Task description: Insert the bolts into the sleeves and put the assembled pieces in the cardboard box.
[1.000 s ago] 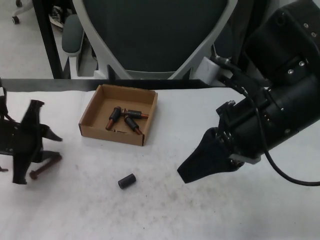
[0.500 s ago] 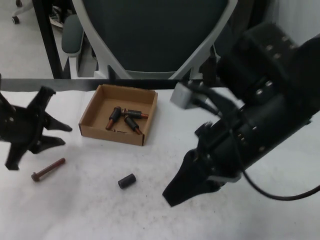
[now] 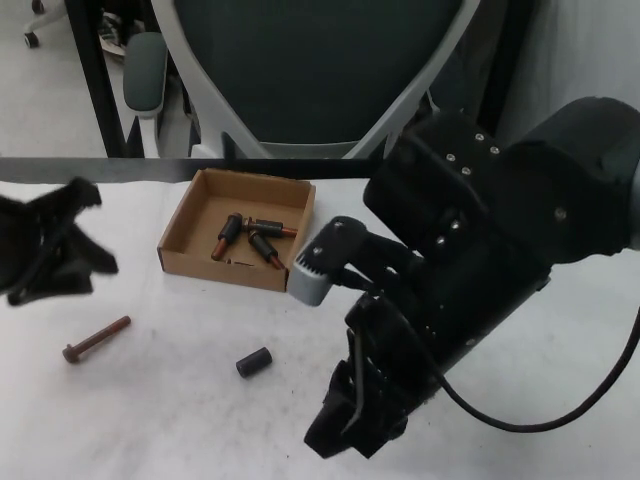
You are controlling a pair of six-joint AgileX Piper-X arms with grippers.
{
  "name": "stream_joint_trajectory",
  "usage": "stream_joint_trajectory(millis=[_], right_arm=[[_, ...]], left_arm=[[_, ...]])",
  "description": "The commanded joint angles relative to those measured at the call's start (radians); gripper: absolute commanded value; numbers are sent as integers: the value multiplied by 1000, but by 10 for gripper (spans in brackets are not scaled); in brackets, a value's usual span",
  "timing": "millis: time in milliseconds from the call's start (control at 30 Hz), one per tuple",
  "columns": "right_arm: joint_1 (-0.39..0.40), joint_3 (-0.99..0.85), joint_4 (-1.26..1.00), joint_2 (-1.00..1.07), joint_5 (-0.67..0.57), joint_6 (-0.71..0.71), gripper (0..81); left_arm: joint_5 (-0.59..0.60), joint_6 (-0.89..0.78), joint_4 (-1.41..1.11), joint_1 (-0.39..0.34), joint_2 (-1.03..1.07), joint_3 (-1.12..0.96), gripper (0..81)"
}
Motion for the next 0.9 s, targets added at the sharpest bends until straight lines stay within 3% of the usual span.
stream_joint_trajectory(millis=[0,100,200,500,700,867], right_arm=[[4,-7,-21,-2,59,-55,435],[12,-14,-41,5,121,-78,435],[13,-36,-17,27,156,-90,435],[17,-138,-8,151,210,-210,435],[41,-230,-8,265,253,-307,435],[63,-292,-8,345,319,-389,435]], left_arm=[[-156,161,162,-15,-72,0,321],[-293,239,178,-62,-177,6,321],[-346,323,161,-121,-307,6,321],[-359,581,243,-217,-592,6,321],[-366,744,296,-269,-618,29,321],[-407,820,259,-268,-592,83,321]])
